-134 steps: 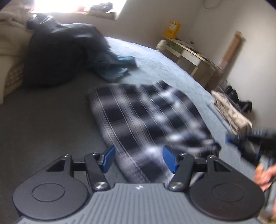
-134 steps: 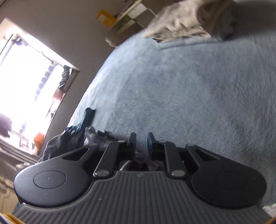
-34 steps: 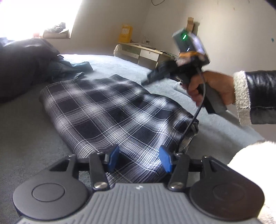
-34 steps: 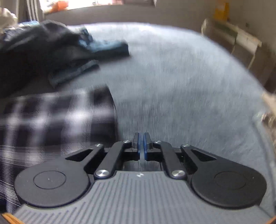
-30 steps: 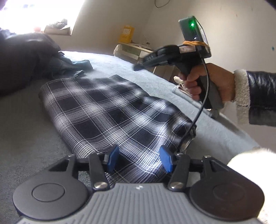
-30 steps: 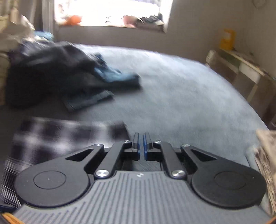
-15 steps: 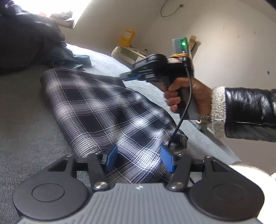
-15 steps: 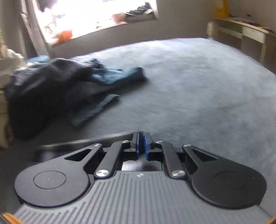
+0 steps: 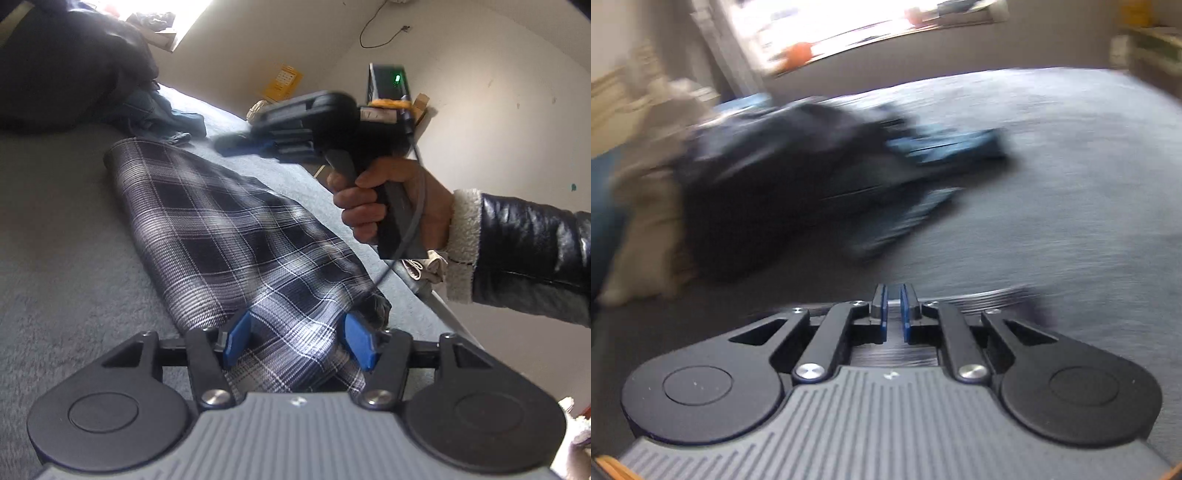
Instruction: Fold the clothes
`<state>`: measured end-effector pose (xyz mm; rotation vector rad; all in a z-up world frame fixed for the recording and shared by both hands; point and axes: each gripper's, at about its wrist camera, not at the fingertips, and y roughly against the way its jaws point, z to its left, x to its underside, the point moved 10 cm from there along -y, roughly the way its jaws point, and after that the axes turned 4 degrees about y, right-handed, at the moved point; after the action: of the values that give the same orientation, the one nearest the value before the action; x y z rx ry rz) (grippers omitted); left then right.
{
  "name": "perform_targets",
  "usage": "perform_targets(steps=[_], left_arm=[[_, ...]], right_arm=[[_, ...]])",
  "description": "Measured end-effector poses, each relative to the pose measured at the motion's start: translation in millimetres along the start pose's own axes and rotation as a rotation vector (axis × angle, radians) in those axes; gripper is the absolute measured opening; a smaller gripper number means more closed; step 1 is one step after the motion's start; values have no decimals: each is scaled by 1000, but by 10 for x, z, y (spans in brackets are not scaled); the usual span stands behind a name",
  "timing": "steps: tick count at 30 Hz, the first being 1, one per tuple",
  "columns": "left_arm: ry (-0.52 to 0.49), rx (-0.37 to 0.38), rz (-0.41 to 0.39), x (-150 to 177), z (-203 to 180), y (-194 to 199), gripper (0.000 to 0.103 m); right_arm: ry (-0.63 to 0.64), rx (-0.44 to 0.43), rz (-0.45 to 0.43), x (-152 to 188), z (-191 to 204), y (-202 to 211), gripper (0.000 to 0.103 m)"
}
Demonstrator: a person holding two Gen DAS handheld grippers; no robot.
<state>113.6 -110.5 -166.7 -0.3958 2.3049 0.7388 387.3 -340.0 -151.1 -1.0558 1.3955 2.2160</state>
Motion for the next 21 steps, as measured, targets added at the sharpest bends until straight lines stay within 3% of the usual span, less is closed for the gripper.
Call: perform_targets(steps=[1,4,8,11,17,21], left_arm=[[3,-2,1,9,0,20,58],[6,-19,-1,16,10,89,58],[39,-45,-13,-15,62,213,58],[71,-70,-43,-74,138,355,58],[76,-164,-115,-293,351,531,58],[39,-243,-93,-386,452,420,58]], right_arm=[[37,-63,28,32,198,-38,7],[133,-149,140,249,626,-317,8],[105,-105,149,379,688,-519,8],[71,-66,115,314,682,-297,9],[22,-62,115,536,712,394,10],[-6,-60,120,699,741,838,11]])
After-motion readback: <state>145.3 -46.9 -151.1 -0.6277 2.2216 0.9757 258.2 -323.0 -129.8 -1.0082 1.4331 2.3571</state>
